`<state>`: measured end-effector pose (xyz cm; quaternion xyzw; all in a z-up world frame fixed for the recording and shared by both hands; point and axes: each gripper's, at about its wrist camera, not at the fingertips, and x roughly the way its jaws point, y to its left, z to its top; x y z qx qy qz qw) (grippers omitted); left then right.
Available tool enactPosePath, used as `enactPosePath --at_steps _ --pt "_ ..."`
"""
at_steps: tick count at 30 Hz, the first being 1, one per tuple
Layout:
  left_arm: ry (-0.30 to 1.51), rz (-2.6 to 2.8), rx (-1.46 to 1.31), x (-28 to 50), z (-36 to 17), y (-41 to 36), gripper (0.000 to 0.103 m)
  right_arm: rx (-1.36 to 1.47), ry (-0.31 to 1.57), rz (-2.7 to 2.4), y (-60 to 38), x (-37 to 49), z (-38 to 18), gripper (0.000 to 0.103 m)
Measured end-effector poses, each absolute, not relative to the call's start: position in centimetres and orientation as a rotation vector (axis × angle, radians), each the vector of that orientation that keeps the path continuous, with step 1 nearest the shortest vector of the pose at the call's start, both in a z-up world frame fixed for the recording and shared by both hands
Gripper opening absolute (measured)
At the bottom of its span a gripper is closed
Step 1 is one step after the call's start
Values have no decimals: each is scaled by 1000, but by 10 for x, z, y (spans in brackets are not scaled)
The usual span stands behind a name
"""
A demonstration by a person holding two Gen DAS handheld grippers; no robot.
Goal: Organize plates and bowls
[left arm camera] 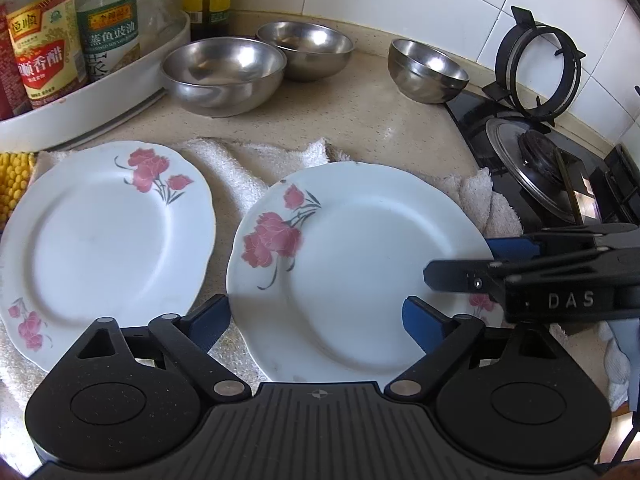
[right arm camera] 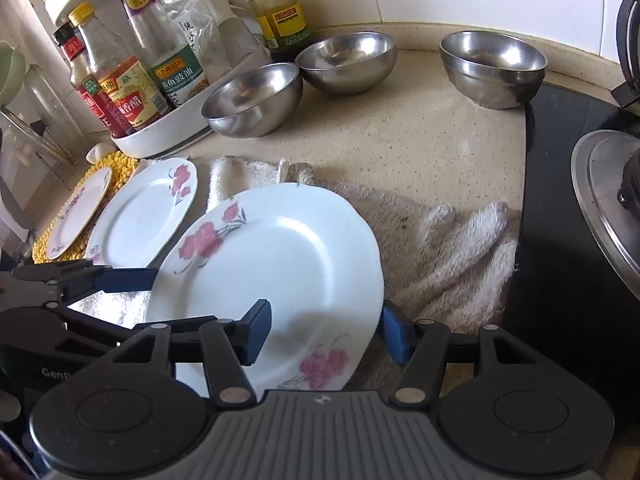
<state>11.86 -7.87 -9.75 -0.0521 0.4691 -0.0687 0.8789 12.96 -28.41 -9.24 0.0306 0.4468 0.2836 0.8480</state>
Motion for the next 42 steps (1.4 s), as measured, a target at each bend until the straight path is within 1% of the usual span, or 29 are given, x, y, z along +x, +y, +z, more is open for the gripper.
enactPosePath --at_steps 3,9,10,11,12,13,14,15,16,18,21,25,26,28,29,32,36,42 --pt "972 -135 -85 117 -97 -81 91 136 956 572 -288 131 -92 70" --pt "949 -131 -68 115 -92 -81 89 161 943 561 -289 125 -86 69" --pt "929 -155 -71 113 -89 -81 82 176 935 569 -289 123 -85 68" --pt "904 -230 -94 111 -84 -83 66 176 926 574 -288 122 -82 65" --pt "902 -294 -109 110 -80 -87 66 159 923 563 -287 123 -81 65" --pt "902 -292 -72 109 -77 -94 68 154 940 547 -286 126 -83 65" --pt "902 -257 -10 109 -77 -101 83 159 967 519 -288 130 -89 65" --pt "894 -229 21 108 -77 -102 86 171 983 496 -291 132 -94 64" --pt "882 -225 7 105 -75 -97 85 193 969 503 -296 131 -95 64" --pt "889 -231 -94 103 -73 -75 86 201 966 504 -297 130 -95 64" --pt "936 -204 -162 101 -78 -46 85 199 948 512 -294 131 -94 64" --pt "1027 -258 -255 106 -93 -39 82 175 930 531 -289 133 -94 68" --pt "1027 -276 -268 109 -95 -42 85 168 929 538 -288 134 -93 68" --pt "1023 -269 -247 115 -99 -49 89 167 927 546 -288 134 -93 68" --pt "1012 -279 -242 117 -99 -50 92 170 927 547 -289 134 -94 70" --pt "988 -284 -238 127 -102 -53 97 176 923 545 -288 132 -94 72" --pt "958 -252 -189 124 -98 -60 90 173 929 517 -291 124 -90 72" --pt "904 -262 -182 110 -78 -58 90 182 893 530 -293 114 -73 72"
